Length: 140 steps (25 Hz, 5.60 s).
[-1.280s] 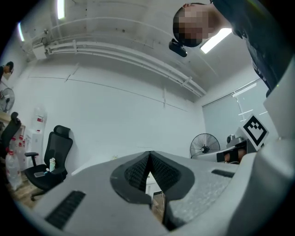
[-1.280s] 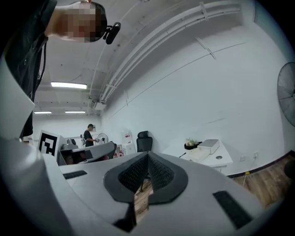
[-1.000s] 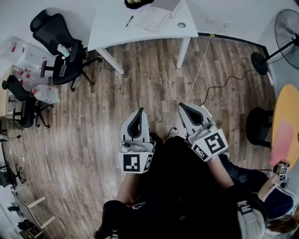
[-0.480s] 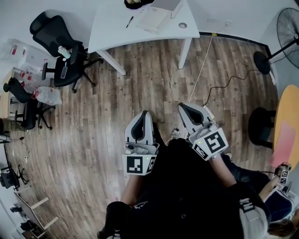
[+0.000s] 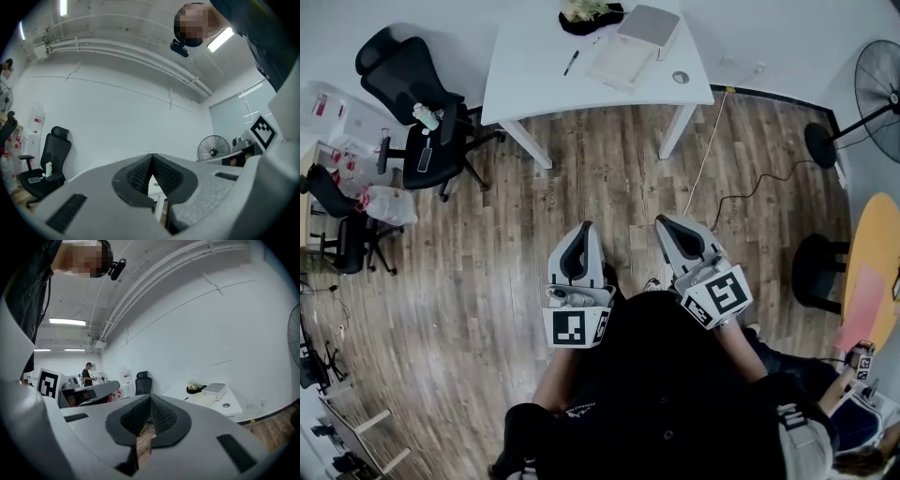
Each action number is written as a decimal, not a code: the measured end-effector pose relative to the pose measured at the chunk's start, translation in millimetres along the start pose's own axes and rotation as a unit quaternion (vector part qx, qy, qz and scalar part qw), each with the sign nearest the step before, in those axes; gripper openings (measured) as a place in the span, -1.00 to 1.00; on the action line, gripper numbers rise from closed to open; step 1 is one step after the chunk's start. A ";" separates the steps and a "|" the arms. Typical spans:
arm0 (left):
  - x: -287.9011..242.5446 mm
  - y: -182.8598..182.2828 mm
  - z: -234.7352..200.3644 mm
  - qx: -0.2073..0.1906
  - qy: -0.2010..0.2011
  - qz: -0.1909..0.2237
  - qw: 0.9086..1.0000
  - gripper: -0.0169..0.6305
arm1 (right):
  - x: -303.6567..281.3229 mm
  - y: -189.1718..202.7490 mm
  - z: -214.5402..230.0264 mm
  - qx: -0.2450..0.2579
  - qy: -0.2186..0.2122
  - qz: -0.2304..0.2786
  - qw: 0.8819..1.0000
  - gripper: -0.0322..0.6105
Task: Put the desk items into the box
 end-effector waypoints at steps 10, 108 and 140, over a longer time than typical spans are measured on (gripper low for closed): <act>-59.7 -7.3 -77.0 0.004 0.042 -0.001 0.999 -0.93 | -93.4 -6.3 4.8 -0.002 0.024 -0.010 1.000 -0.90; -571.2 160.9 -292.3 0.038 0.178 -0.132 0.975 -0.93 | -471.8 -54.3 338.9 -0.028 0.213 -0.009 0.977 -0.90; -574.9 411.9 -384.2 0.005 0.151 -0.416 0.897 -0.92 | -500.8 -18.3 343.2 -0.055 0.345 -0.041 0.936 -0.90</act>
Point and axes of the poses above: the fingertips, and each gripper's own axes: x backward along the fingers, z to its right, y out of its underside, the point moved 2 cm from there along x, backward along the fingers, and after that the axes turned 5 degrees about z, right-handed, at the moved point
